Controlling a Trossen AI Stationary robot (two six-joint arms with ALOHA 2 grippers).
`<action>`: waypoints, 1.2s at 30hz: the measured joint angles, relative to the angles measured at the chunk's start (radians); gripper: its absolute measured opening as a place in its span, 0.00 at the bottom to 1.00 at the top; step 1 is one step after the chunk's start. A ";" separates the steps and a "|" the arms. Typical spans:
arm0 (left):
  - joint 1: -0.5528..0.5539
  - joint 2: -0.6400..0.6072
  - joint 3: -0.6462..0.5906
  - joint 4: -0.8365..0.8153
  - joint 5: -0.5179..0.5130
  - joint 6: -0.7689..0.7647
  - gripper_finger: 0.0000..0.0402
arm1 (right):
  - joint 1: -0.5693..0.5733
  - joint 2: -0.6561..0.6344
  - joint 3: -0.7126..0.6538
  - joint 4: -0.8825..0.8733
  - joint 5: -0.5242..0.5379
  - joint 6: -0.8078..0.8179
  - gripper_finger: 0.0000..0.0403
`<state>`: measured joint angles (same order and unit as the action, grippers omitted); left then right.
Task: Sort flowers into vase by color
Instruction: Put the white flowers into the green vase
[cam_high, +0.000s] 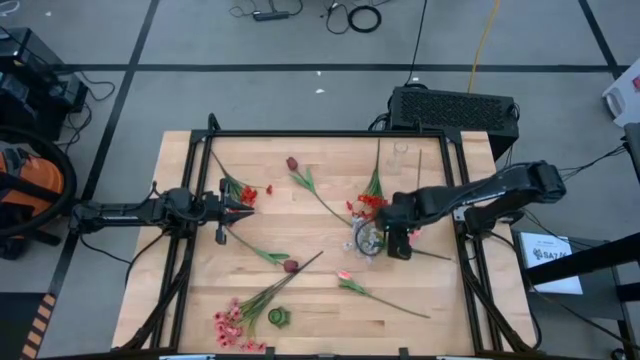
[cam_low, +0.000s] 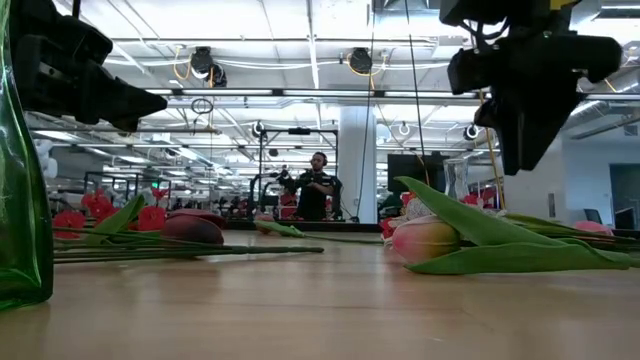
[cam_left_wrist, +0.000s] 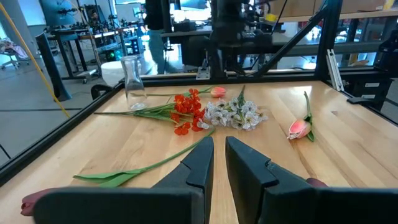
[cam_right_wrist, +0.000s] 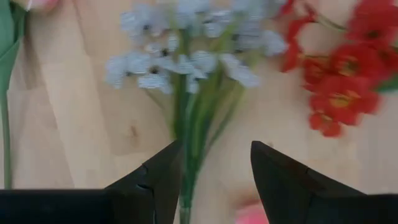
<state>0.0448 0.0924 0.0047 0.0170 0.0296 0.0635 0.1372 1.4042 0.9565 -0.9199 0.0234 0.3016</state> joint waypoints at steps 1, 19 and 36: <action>0.000 0.000 0.000 0.000 0.000 0.000 0.12 | 0.013 0.014 0.000 0.010 0.001 -0.003 0.45; 0.000 0.000 0.000 0.000 0.000 0.000 0.12 | 0.048 0.095 -0.179 0.231 -0.004 -0.001 0.45; 0.000 0.000 0.000 0.000 0.000 0.000 0.12 | 0.066 0.089 -0.338 0.456 -0.033 0.097 0.37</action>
<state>0.0446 0.0921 0.0048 0.0172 0.0296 0.0635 0.2037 1.4929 0.6187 -0.4636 -0.0095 0.3990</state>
